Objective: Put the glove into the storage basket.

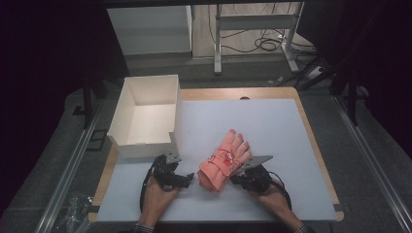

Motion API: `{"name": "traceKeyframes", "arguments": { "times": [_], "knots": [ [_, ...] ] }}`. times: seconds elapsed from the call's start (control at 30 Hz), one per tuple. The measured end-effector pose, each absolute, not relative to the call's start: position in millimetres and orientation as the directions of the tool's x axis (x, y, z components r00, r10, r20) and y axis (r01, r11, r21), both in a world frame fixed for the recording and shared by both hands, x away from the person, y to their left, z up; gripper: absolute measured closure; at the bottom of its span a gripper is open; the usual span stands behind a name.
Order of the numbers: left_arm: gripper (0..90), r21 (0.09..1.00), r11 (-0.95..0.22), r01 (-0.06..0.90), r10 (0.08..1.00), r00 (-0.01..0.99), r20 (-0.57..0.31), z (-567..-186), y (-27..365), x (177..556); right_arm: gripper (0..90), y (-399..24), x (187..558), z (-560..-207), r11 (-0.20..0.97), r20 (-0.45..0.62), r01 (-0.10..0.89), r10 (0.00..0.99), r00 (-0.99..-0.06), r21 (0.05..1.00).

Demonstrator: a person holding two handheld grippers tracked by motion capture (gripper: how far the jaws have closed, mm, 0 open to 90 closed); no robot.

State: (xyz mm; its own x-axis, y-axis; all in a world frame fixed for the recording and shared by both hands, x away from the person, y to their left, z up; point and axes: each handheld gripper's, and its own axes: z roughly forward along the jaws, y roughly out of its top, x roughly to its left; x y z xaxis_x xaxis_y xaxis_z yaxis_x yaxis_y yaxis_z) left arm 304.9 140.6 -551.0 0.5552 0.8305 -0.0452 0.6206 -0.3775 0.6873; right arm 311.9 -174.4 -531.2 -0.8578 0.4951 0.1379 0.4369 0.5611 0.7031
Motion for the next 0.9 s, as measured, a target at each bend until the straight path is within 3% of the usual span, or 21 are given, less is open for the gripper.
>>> {"name": "traceKeyframes", "arguments": {
  "times": [0.9],
  "knots": [
    [0.3,0.686,-0.378,0.622,0.831,0.555,-0.045,-551,141,305,88.8,-156,343,-533,0.538,0.124,0.451,0.536,-0.835,0.712]
  ]
}}
